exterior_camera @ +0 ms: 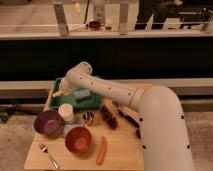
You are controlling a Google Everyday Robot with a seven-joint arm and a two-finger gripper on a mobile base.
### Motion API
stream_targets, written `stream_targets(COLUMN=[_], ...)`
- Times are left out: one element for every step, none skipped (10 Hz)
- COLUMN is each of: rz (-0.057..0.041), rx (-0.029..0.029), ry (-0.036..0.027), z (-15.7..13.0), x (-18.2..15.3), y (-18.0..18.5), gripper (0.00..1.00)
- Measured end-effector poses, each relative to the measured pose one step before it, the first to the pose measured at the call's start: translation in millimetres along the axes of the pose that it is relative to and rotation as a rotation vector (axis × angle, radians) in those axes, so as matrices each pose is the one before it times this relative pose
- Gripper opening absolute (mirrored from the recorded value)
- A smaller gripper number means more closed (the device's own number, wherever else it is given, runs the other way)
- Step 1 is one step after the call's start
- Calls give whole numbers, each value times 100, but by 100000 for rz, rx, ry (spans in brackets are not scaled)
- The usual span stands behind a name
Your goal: Place banana in tray
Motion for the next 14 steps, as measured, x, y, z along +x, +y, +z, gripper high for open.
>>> stream_targets(rz=[-598, -577, -133, 269, 681, 890, 707, 252, 393, 287, -76, -98, 44, 94], rx=[-168, -252, -128, -673, -820, -1234, -1302, -1494, -1062, -1045, -279, 22, -8, 14], ry=[-463, -298, 40, 101, 207, 590, 933, 1102, 777, 829, 73, -71, 33, 59], z=[223, 226, 115, 242, 169, 164, 165, 88, 56, 50, 91, 22, -8, -31], x=[-94, 124, 95, 136, 213, 304, 226, 122, 166, 163, -98, -82, 38, 69], y=[40, 97, 5, 123, 180, 190, 148, 56, 124, 108, -16, -53, 24, 31], gripper=[79, 80, 80, 80, 80, 80, 80, 80, 80, 80, 80, 80, 80, 80])
